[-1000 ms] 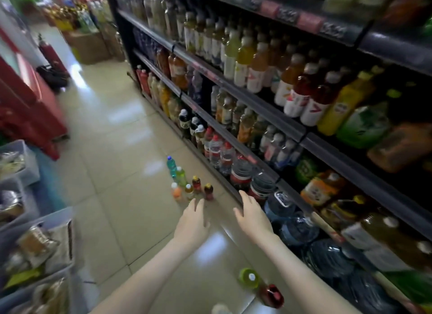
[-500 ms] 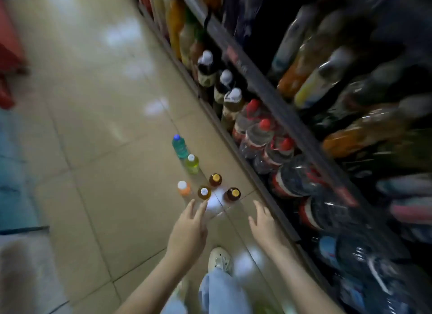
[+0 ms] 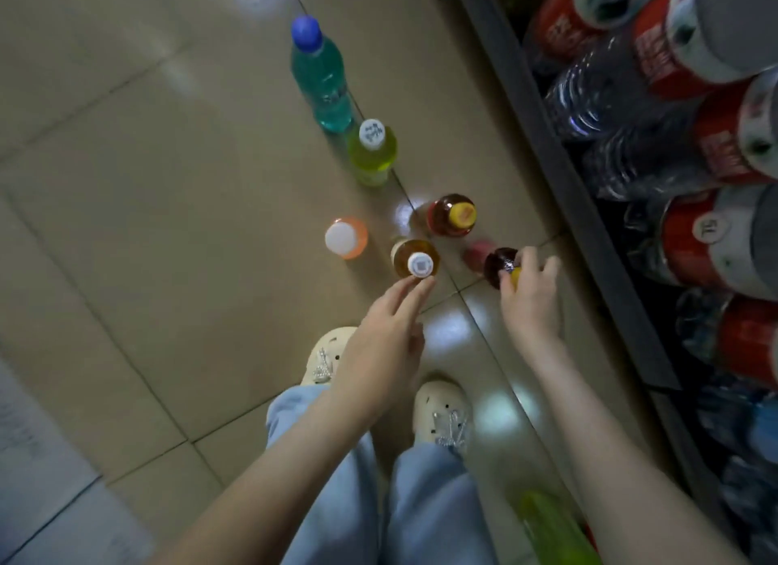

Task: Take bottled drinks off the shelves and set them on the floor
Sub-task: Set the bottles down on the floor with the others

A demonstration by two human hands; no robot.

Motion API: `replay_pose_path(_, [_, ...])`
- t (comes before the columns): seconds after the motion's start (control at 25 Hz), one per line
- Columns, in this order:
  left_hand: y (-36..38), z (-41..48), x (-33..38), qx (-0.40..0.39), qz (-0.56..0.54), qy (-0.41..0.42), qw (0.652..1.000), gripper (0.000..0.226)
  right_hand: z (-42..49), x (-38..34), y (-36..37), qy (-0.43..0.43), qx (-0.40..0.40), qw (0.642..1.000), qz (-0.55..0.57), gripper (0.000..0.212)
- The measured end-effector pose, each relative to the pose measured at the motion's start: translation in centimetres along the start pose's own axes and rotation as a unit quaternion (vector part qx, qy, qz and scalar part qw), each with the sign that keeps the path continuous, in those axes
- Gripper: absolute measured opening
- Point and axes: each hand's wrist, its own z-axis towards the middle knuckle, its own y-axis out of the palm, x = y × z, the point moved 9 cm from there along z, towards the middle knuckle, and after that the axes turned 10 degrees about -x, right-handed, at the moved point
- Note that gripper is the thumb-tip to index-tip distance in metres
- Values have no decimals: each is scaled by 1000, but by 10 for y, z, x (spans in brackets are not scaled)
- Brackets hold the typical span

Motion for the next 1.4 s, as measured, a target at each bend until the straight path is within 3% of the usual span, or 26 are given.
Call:
replay_pose_path(0.28, [-1, 0, 57, -163, -49, 50, 984, 98, -106, -39, -118, -138, -13, 980, 145, 17])
replay_pose_path(0.4, [-39, 2, 80, -124, -49, 54, 990, 72, -121, -64, -151, -170, -48, 937, 303, 20])
replay_pose_path(0.48, [-68, -1, 66, -82, -79, -8, 993, 51, -97, -79, -145, -167, -107, 878, 435, 28])
replay_pose_path(0.52, [-76, -5, 52, -74, -131, -59, 987, 39, -78, -83, -136, -159, -108, 875, 444, 31])
replay_pose_path(0.6, [-83, -10, 16, -61, -260, -149, 952, 23, -32, -85, -107, -140, -85, 931, 326, 42])
replay_pose_path(0.68, [-90, -10, -17, -38, -327, -196, 924, 25, 9, -82, -55, -105, -107, 977, 151, 58])
replay_pose_path(0.8, [-100, 0, -55, -14, -342, -217, 914, 35, 44, -92, 4, -113, -144, 982, 38, 57])
replay_pose_path(0.92, [-99, -1, -77, -4, -347, -237, 907, 34, 52, -104, 4, -148, -74, 986, 1, 36])
replay_pose_path(1.08, [-113, -28, -47, -4, -371, -251, 894, 32, 4, -101, -67, -138, -11, 987, 77, 27])
replay_pose_path(1.16, [-131, -42, -4, -32, -374, -233, 897, 37, -47, -101, -131, -158, 39, 985, 55, 27])
replay_pose_path(1.28, [-171, -62, 91, -98, -365, -176, 909, 45, -141, -106, -239, -219, 73, 973, 24, 27])
replay_pose_path(1.4, [-208, -89, 212, -208, -339, -92, 913, 51, -242, -100, -350, -188, 60, 972, 131, 25])
